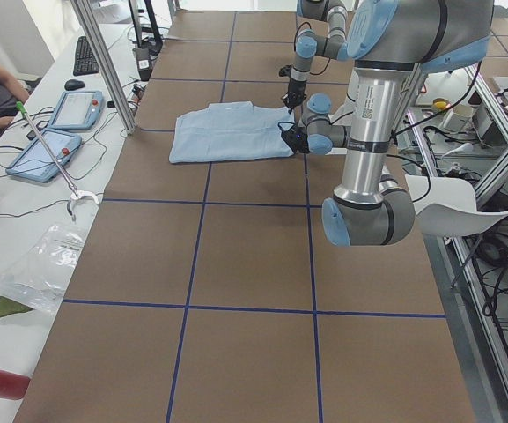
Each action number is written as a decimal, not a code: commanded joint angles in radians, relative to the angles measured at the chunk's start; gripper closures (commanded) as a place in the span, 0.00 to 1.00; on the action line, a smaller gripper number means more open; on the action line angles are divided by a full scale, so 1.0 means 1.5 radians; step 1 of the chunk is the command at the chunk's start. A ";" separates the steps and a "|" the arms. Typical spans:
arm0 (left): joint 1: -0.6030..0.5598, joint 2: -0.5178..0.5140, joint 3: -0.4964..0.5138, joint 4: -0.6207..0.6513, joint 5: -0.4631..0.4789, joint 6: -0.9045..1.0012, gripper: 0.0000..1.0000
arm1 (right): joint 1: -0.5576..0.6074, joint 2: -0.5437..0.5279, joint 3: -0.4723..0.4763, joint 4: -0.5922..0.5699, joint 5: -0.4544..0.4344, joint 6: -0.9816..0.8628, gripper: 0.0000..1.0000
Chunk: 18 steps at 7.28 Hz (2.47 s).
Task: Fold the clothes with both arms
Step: 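Move the left gripper to the other near corner and grasp both corners, then lift both near corners and fold them toward the far edge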
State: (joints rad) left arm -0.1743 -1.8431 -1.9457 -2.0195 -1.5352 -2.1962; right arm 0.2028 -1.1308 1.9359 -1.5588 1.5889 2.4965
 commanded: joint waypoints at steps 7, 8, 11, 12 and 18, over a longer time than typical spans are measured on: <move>-0.270 -0.080 -0.027 0.044 -0.192 0.051 1.00 | 0.186 0.089 0.049 -0.122 0.089 -0.089 1.00; -0.301 -0.114 0.021 0.043 -0.194 0.072 1.00 | 0.233 0.132 -0.007 -0.119 0.125 -0.133 1.00; -0.393 -0.197 0.182 0.030 -0.218 0.161 1.00 | 0.323 0.276 -0.235 -0.093 0.192 -0.242 1.00; -0.407 -0.216 0.231 0.000 -0.218 0.165 1.00 | 0.336 0.314 -0.325 -0.034 0.202 -0.245 1.00; -0.429 -0.327 0.494 -0.149 -0.213 0.174 1.00 | 0.383 0.406 -0.608 0.152 0.234 -0.313 1.00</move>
State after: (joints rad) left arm -0.8168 -2.3005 -1.2779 -2.2063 -1.8580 -1.9371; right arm 0.7701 -0.5327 1.0855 -1.3816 1.9396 2.0591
